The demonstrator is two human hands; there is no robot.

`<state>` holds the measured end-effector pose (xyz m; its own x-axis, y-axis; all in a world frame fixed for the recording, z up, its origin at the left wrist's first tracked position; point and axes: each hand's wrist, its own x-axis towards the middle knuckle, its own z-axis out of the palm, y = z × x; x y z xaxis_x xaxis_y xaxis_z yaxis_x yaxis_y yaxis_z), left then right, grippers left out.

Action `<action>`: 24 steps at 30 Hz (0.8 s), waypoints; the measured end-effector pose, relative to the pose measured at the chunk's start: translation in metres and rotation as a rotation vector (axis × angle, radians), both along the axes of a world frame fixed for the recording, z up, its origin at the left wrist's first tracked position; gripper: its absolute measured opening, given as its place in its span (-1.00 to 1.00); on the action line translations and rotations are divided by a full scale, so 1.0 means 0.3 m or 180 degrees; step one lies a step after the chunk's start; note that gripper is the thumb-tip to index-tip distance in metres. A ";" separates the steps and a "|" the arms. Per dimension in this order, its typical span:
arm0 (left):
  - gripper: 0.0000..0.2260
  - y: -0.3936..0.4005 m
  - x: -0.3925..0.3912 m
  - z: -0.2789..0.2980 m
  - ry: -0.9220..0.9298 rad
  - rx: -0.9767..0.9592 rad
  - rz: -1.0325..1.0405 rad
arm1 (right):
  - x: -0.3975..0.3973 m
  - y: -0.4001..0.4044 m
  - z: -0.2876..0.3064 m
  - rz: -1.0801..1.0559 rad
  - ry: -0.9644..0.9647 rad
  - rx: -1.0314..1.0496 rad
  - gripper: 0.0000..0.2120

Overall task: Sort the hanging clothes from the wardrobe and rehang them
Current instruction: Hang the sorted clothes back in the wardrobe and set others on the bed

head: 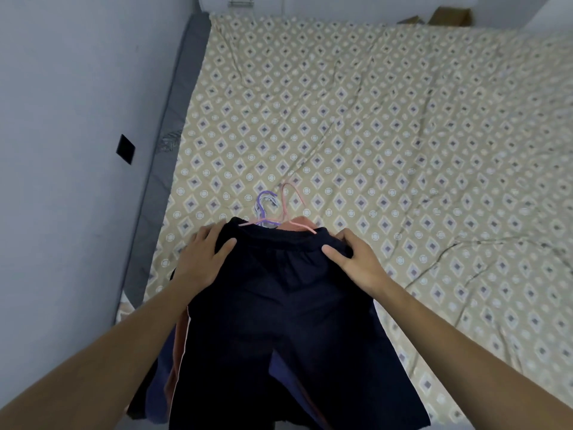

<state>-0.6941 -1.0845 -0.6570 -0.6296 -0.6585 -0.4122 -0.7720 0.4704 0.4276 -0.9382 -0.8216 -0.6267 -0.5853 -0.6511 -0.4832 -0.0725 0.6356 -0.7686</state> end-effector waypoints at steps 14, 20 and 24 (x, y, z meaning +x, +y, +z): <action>-0.76 0.454 -0.052 0.747 0.1188 -0.0204 -0.0887 | 0.064 0.610 0.740 0.0068 0.1059 -0.0258 -0.78; -0.58 0.590 -0.197 1.061 0.1807 0.0176 -0.1507 | 0.175 0.888 1.064 -0.0846 0.1942 -0.0377 -0.81; -0.50 0.717 -0.342 1.280 0.2158 0.0777 -0.2156 | 0.259 1.060 1.233 -0.1391 0.2406 -0.0368 -0.73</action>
<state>-0.7968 -0.8695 -0.2730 -0.9950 -0.0169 0.0983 0.0718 0.5625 0.8237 -0.8604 -0.5035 -0.2568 -0.9300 -0.3150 0.1893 -0.3563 0.6467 -0.6745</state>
